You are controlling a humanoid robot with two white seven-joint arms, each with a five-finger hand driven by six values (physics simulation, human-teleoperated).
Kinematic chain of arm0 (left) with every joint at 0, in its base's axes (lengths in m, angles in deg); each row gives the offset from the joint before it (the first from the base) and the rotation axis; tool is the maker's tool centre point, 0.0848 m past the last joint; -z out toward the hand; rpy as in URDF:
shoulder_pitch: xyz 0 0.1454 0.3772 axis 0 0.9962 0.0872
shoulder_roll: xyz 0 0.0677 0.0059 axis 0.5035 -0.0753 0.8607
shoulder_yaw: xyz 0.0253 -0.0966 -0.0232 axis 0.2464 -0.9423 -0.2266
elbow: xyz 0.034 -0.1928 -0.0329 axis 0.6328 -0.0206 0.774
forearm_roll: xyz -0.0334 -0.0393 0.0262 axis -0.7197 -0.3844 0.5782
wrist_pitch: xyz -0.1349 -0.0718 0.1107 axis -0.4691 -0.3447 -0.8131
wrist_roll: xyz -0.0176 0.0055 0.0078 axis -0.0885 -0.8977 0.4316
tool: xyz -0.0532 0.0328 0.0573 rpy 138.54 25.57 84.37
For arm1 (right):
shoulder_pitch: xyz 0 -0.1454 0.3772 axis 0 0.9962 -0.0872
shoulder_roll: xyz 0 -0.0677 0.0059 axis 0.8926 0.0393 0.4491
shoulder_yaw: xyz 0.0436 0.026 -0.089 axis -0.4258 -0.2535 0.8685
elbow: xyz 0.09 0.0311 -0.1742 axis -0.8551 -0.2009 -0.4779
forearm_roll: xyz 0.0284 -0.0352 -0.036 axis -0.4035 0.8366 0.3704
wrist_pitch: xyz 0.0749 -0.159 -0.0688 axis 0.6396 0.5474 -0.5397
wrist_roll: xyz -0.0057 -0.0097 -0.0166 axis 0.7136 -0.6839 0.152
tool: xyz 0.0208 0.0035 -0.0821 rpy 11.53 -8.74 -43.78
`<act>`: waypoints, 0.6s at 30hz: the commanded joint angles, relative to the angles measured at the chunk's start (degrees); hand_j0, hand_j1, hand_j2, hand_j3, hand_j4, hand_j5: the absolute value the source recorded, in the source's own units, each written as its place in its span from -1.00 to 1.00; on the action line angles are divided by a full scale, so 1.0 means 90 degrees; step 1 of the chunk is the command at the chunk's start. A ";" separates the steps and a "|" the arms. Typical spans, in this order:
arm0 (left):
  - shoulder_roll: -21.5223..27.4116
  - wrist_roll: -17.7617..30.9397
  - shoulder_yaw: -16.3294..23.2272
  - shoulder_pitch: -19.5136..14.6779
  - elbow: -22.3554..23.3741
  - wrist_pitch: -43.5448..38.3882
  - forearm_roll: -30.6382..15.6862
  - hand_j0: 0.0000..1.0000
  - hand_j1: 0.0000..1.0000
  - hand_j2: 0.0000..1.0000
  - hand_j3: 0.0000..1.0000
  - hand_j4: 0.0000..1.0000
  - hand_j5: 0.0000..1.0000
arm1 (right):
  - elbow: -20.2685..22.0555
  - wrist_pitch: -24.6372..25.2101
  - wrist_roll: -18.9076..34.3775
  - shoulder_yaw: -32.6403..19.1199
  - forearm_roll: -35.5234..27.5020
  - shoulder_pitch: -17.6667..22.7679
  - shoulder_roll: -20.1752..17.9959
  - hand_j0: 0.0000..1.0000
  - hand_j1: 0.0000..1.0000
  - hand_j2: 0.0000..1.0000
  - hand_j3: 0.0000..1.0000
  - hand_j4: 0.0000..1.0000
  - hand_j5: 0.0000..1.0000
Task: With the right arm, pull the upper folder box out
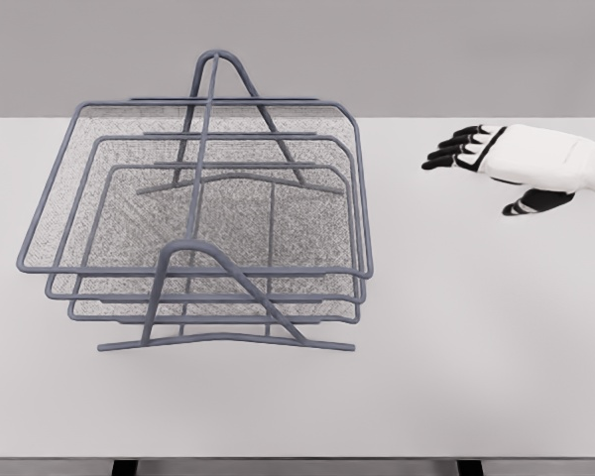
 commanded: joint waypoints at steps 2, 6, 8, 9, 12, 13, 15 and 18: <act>0.0000 0.0000 0.0012 0.0000 0.0003 0.0001 0.0001 1.00 1.00 1.00 1.00 1.00 1.00 | -0.0198 -0.0142 -0.0001 -0.0188 0.0036 -0.0078 0.0359 1.00 1.00 1.00 1.00 1.00 1.00; 0.0000 0.0000 0.0002 0.0000 0.0003 0.0001 0.0001 1.00 1.00 1.00 1.00 1.00 1.00 | -0.0442 -0.0142 -0.0001 0.0017 0.1638 -0.0430 0.1932 1.00 1.00 1.00 1.00 1.00 1.00; 0.0000 0.0000 0.0002 0.0000 0.0003 0.0001 0.0001 1.00 1.00 1.00 1.00 1.00 1.00 | -0.0403 -0.0142 -0.0001 0.0183 0.1609 -0.0576 0.2156 1.00 1.00 1.00 1.00 1.00 1.00; 0.0000 0.0000 0.0002 0.0000 0.0003 0.0001 0.0001 1.00 1.00 1.00 1.00 1.00 1.00 | -0.0383 -0.0142 -0.0001 0.0300 0.1609 -0.0586 0.2215 1.00 1.00 1.00 1.00 1.00 1.00; 0.0000 0.0000 0.0002 0.0000 0.0003 0.0001 0.0001 1.00 1.00 1.00 1.00 1.00 1.00 | -0.0042 -0.0142 -0.0001 0.0457 0.1589 -0.0596 0.2283 1.00 1.00 1.00 1.00 1.00 1.00; 0.0000 0.0000 0.0002 0.0000 0.0003 0.0001 0.0001 1.00 1.00 1.00 1.00 1.00 1.00 | 0.0056 -0.0142 -0.0001 0.0359 0.1531 -0.0615 0.2225 1.00 1.00 1.00 1.00 1.00 1.00; 0.0000 0.0000 0.0002 0.0000 0.0003 0.0001 0.0001 1.00 1.00 1.00 1.00 1.00 1.00 | 0.0056 -0.0142 -0.0001 0.0047 0.1365 -0.0518 0.2264 1.00 1.00 1.00 1.00 1.00 1.00; 0.0000 -0.0009 0.0002 0.0000 0.0003 0.0001 0.0001 1.00 1.00 1.00 1.00 1.00 1.00 | 0.0037 -0.0142 -0.0001 0.0125 0.1365 0.0039 0.2244 1.00 1.00 1.00 1.00 1.00 1.00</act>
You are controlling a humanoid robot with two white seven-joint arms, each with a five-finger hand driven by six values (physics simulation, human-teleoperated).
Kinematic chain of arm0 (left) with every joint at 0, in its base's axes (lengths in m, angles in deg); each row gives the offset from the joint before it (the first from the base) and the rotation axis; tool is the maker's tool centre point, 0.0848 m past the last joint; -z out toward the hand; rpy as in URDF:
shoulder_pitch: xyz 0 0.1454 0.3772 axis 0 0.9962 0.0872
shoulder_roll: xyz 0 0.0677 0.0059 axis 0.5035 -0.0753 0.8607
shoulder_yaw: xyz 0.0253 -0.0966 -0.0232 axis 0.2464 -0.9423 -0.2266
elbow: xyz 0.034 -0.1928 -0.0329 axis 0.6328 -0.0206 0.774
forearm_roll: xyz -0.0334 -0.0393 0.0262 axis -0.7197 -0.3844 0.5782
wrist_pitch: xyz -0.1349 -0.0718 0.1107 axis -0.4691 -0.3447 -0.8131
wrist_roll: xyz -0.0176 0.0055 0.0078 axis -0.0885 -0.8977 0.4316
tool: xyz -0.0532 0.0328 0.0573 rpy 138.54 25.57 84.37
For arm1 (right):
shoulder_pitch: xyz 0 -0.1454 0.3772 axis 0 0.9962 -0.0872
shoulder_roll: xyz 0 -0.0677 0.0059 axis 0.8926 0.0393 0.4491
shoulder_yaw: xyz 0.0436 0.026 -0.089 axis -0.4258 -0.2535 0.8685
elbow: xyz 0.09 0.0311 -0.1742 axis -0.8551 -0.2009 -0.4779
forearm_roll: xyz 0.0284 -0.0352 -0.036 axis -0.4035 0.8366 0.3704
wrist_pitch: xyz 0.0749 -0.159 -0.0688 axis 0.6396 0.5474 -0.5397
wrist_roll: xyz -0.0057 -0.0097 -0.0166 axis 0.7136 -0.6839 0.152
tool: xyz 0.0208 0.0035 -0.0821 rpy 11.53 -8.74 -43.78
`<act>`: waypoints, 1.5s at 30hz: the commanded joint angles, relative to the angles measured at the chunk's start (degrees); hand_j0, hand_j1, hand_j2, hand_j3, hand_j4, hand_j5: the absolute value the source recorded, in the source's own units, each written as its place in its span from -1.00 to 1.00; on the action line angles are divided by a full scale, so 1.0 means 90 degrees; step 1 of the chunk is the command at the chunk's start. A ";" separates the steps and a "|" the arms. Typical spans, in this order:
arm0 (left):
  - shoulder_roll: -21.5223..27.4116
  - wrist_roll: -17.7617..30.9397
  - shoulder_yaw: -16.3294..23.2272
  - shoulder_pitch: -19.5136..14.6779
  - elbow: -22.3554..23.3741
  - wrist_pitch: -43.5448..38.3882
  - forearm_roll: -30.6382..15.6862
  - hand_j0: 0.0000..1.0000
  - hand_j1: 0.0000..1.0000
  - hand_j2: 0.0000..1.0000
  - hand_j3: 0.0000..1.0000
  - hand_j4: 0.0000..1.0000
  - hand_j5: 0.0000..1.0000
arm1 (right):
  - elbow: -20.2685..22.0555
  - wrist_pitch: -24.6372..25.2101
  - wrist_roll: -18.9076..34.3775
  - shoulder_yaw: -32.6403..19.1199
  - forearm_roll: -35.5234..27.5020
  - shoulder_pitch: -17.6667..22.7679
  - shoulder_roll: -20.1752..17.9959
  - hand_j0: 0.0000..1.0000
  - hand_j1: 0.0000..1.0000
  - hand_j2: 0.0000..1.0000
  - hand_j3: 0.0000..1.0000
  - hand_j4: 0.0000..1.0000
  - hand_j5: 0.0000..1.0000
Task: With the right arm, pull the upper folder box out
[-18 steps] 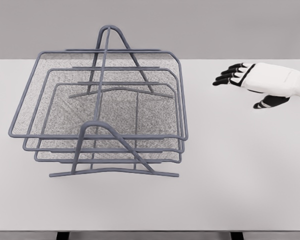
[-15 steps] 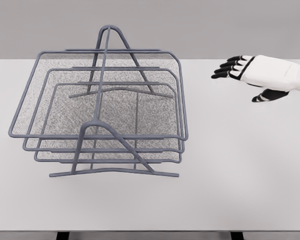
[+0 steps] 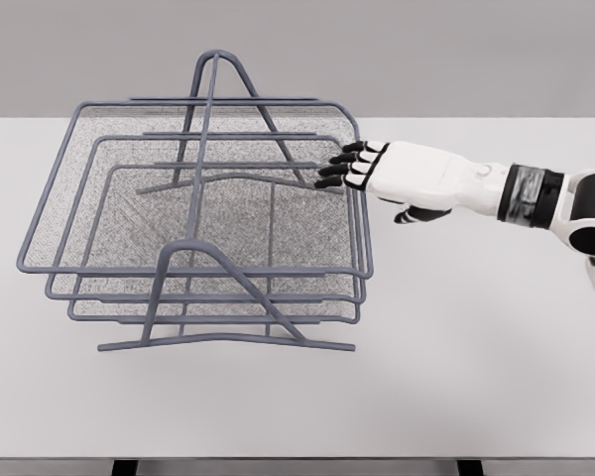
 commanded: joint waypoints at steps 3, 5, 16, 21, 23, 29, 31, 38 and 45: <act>0.0000 0.0003 0.0006 0.0000 0.0007 0.0002 0.0001 1.00 1.00 1.00 1.00 1.00 1.00 | 0.0016 -0.0061 0.0021 0.0031 -0.0016 0.0117 0.0023 1.00 1.00 1.00 1.00 1.00 1.00; 0.0000 0.0003 0.0006 0.0000 0.0007 0.0002 0.0001 1.00 1.00 1.00 1.00 1.00 1.00 | 0.0006 -0.0061 0.0021 0.0021 0.0013 0.0244 -0.0016 1.00 1.00 1.00 1.00 1.00 1.00; 0.0000 0.0003 0.0006 0.0000 0.0007 0.0002 0.0001 1.00 1.00 1.00 1.00 1.00 1.00 | -0.0453 -0.0061 0.0021 -0.0858 -0.0036 0.0869 -0.0924 1.00 1.00 1.00 1.00 1.00 1.00; 0.0000 0.0003 0.0006 -0.0010 0.0007 0.0002 0.0001 1.00 1.00 1.00 1.00 1.00 1.00 | -0.0550 -0.0061 0.0021 -0.1444 -0.0055 0.1260 -0.1334 1.00 1.00 1.00 1.00 1.00 1.00; 0.0000 0.0003 0.0006 0.0000 0.0007 0.0002 0.0001 1.00 1.00 1.00 1.00 1.00 1.00 | -0.0843 -0.0061 0.0021 -0.1561 -0.0055 0.1309 -0.1363 1.00 1.00 1.00 1.00 1.00 1.00; 0.0000 0.0003 0.0006 0.0000 0.0007 0.0002 0.0001 1.00 1.00 1.00 1.00 1.00 1.00 | -0.0961 -0.0061 0.0021 -0.2323 -0.0192 0.1778 -0.1734 1.00 1.00 1.00 1.00 1.00 1.00; 0.0000 0.0003 0.0006 0.0000 0.0007 0.0002 0.0001 1.00 1.00 1.00 1.00 1.00 1.00 | -0.0961 -0.0061 0.0021 -0.2411 -0.0397 0.1797 -0.1949 1.00 1.00 1.00 1.00 1.00 1.00; 0.0000 0.0003 0.0006 0.0000 0.0007 0.0002 0.0001 1.00 1.00 1.00 1.00 1.00 1.00 | -0.0424 -0.0061 0.0021 -0.2850 -0.1549 0.1524 -0.2476 1.00 1.00 1.00 1.00 1.00 1.00; 0.0000 0.0003 0.0006 0.0000 0.0007 0.0002 0.0001 1.00 1.00 1.00 1.00 1.00 1.00 | 0.0241 -0.0061 0.0021 0.0499 -0.2575 -0.0761 -0.2252 1.00 1.00 1.00 1.00 1.00 1.00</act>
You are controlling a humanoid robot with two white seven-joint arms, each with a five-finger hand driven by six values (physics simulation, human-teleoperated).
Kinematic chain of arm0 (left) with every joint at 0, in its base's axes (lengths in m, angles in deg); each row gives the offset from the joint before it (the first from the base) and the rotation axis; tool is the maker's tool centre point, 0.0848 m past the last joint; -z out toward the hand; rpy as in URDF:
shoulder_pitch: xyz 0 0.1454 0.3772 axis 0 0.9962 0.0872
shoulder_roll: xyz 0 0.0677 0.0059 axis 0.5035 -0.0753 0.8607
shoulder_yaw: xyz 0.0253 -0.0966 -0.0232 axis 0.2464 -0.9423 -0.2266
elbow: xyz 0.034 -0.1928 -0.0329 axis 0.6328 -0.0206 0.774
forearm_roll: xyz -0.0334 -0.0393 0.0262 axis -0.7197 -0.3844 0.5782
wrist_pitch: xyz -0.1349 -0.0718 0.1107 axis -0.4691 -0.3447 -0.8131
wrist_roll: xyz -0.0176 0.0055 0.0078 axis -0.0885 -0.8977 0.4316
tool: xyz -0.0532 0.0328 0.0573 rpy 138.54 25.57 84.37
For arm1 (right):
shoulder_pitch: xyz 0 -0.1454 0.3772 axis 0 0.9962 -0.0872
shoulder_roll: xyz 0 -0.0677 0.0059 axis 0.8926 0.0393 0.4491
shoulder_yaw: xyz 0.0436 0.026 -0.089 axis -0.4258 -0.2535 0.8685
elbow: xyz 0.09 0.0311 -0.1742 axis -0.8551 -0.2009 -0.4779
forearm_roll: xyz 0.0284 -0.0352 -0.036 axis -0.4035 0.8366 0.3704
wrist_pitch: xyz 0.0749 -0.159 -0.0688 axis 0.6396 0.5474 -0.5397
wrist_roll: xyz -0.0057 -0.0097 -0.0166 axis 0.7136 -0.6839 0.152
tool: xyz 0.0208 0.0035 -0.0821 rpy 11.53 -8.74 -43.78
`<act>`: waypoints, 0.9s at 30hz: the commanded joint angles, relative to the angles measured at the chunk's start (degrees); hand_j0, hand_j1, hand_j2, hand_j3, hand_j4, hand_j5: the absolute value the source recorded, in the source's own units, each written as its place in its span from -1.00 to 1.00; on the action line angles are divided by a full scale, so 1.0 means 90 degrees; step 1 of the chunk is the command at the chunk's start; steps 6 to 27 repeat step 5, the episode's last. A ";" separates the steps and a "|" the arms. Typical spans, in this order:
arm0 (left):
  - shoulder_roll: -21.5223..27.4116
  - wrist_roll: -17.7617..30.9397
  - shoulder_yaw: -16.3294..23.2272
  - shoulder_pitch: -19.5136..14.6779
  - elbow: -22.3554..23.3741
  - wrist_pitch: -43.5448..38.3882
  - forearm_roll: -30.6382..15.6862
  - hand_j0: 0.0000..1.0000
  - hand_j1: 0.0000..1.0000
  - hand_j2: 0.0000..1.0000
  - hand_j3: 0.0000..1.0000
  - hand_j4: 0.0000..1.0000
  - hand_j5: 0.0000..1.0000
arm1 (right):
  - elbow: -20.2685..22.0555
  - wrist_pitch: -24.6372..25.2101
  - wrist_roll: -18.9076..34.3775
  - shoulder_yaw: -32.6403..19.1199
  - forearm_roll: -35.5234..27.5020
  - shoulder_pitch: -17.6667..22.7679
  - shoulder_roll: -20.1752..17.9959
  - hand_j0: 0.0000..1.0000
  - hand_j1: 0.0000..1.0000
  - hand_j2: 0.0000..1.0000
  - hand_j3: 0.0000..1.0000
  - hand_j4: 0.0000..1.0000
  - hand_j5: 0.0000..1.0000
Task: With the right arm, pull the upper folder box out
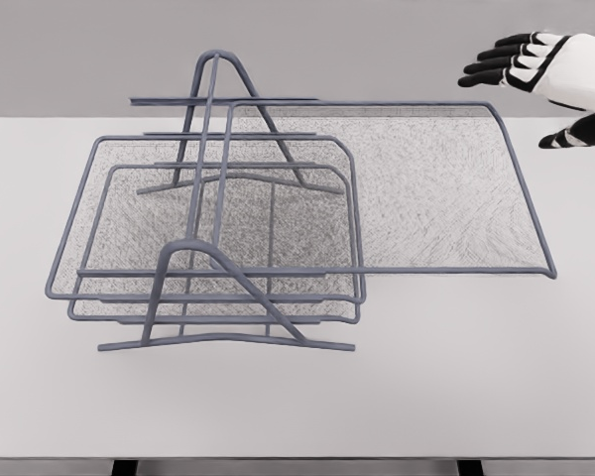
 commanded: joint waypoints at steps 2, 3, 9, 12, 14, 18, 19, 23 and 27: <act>0.0000 0.0002 0.0011 0.0000 0.0022 0.0001 0.0001 1.00 1.00 1.00 1.00 1.00 1.00 | 0.0162 0.0011 -0.0002 0.1060 -0.0207 0.0039 0.0499 1.00 1.00 1.00 1.00 1.00 1.00; 0.0000 0.0002 0.0011 0.0000 0.0022 0.0001 0.0001 1.00 1.00 1.00 1.00 1.00 1.00 | 0.0182 0.0011 -0.0002 0.1070 -0.0207 0.0039 0.0548 1.00 1.00 1.00 1.00 1.00 1.00; 0.0000 0.0011 0.0001 -0.0010 0.0003 0.0001 0.0001 1.00 1.00 1.00 1.00 1.00 1.00 | 0.0182 0.0011 -0.0002 0.1070 -0.0197 0.0000 0.0557 1.00 1.00 1.00 1.00 1.00 1.00; 0.0000 0.0011 0.0001 -0.0010 0.0003 0.0001 0.0001 1.00 1.00 1.00 1.00 1.00 1.00 | 0.0182 0.0011 -0.0002 0.1070 -0.0197 0.0000 0.0557 1.00 1.00 1.00 1.00 1.00 1.00; 0.0000 0.0011 0.0001 -0.0010 0.0003 0.0001 0.0001 1.00 1.00 1.00 1.00 1.00 1.00 | 0.0182 0.0011 -0.0002 0.1070 -0.0197 0.0000 0.0557 1.00 1.00 1.00 1.00 1.00 1.00; 0.0000 0.0011 0.0001 -0.0010 0.0003 0.0001 0.0001 1.00 1.00 1.00 1.00 1.00 1.00 | 0.0182 0.0011 -0.0002 0.1070 -0.0197 0.0000 0.0557 1.00 1.00 1.00 1.00 1.00 1.00; 0.0000 0.0011 0.0001 -0.0010 0.0003 0.0001 0.0001 1.00 1.00 1.00 1.00 1.00 1.00 | 0.0182 0.0011 -0.0002 0.1070 -0.0197 0.0000 0.0557 1.00 1.00 1.00 1.00 1.00 1.00; 0.0000 0.0011 0.0001 -0.0010 0.0003 0.0001 0.0001 1.00 1.00 1.00 1.00 1.00 1.00 | 0.0182 0.0011 -0.0002 0.1070 -0.0197 0.0000 0.0557 1.00 1.00 1.00 1.00 1.00 1.00; 0.0000 0.0011 0.0001 -0.0010 0.0003 0.0001 0.0001 1.00 1.00 1.00 1.00 1.00 1.00 | 0.0182 0.0011 -0.0002 0.1070 -0.0197 0.0000 0.0557 1.00 1.00 1.00 1.00 1.00 1.00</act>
